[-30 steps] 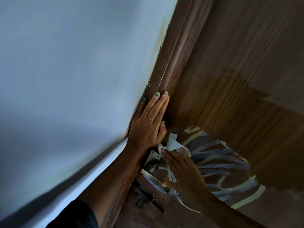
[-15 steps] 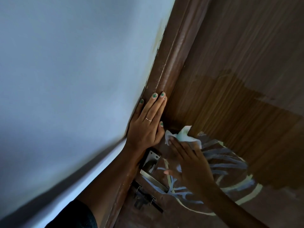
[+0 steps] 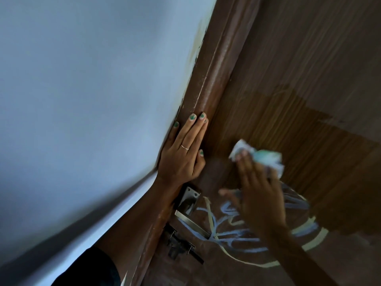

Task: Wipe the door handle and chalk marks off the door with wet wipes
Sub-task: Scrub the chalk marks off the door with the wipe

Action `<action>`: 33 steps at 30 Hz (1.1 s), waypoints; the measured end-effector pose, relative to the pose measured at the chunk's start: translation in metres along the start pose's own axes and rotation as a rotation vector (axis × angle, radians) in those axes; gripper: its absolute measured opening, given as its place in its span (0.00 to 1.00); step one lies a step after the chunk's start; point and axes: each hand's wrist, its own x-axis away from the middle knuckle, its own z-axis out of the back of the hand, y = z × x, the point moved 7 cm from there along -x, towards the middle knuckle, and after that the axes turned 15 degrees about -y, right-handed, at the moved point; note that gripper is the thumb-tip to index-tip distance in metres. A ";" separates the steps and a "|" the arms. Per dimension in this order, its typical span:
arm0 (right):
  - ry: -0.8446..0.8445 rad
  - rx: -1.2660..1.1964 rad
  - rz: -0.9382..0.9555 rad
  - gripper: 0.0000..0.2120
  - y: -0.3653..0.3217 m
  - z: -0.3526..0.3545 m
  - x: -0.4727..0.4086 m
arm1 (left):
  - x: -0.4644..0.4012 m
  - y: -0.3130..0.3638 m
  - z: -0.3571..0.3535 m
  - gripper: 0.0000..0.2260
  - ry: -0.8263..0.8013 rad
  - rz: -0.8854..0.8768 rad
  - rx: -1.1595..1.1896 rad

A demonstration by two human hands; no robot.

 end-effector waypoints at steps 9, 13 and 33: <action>-0.113 0.014 0.048 0.40 -0.002 -0.023 0.018 | 0.000 0.000 0.000 0.28 -0.002 0.009 -0.029; 0.020 -0.097 -0.272 0.41 0.052 -0.010 0.058 | 0.000 0.001 -0.001 0.28 0.007 0.002 -0.021; 0.088 -0.174 -0.468 0.40 0.088 -0.040 0.109 | 0.001 0.002 -0.002 0.26 0.015 0.032 -0.122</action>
